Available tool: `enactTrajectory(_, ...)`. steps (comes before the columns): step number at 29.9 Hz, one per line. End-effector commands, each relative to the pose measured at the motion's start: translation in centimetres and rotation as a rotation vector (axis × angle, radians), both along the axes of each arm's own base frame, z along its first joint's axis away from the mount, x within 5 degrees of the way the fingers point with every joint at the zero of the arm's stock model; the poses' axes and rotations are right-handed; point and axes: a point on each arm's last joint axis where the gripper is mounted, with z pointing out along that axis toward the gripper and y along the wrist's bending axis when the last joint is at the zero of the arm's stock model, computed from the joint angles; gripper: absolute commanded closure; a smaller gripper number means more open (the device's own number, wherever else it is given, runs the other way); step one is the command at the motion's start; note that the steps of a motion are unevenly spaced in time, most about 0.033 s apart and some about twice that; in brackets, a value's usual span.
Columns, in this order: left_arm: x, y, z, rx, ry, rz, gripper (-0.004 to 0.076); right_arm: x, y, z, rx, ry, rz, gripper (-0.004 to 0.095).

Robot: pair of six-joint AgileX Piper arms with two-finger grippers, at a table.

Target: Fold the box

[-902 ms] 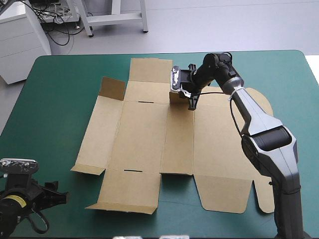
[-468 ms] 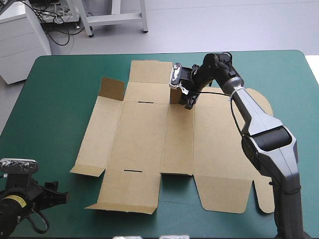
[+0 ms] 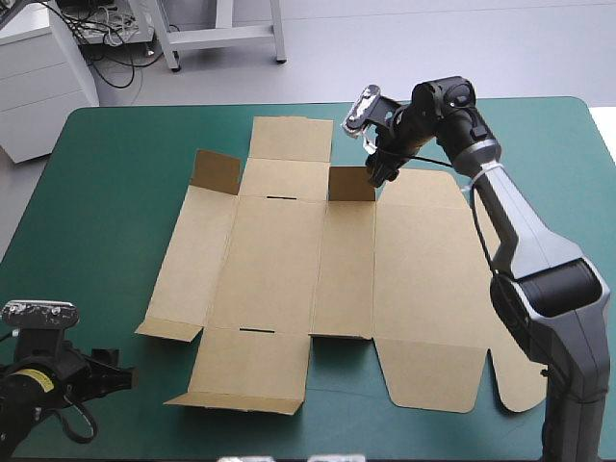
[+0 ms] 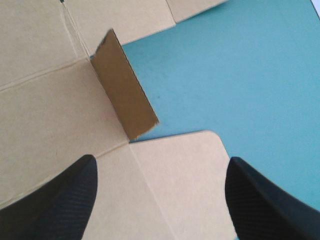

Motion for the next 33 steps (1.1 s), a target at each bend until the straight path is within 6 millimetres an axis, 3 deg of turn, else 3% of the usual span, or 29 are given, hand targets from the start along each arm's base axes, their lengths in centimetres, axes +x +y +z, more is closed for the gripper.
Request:
enactTrajectory(1,1.4,-0.4,1.6,-0.029,-0.030,-0.013,0.0344,-3.3,-2.5,6.6,0.054,-0.104,-0.118,0.0245)
enactTrajectory(8,4.6,-0.8,4.5,-0.028,-0.108,-0.042,0.0344,-7.9,-7.5,13.2,0.307,-0.165,-0.352,0.0245)
enactTrajectory(12,6.1,-1.0,5.6,-0.025,-0.136,-0.045,0.0344,-10.5,-10.2,15.7,0.384,-0.214,-0.466,0.0245)
enactTrajectory(16,7.5,-1.1,5.2,-0.024,-0.118,-0.044,0.0344,-13.4,-12.2,17.2,0.425,-0.247,-0.524,0.0245)
enactTrajectory(22,9.7,-1.3,4.2,-0.006,-0.076,-0.046,0.0344,-18.1,-13.8,16.6,0.426,-0.224,-0.592,0.0245)
enactTrajectory(28,11.1,-1.4,3.2,-0.001,-0.026,-0.047,0.0344,-22.5,-14.2,14.1,0.433,-0.177,-0.631,0.0245)
enactTrajectory(33,12.5,0.2,2.2,0.010,0.022,0.011,0.0344,-25.9,-14.3,11.9,0.432,-0.146,-0.648,0.0245)
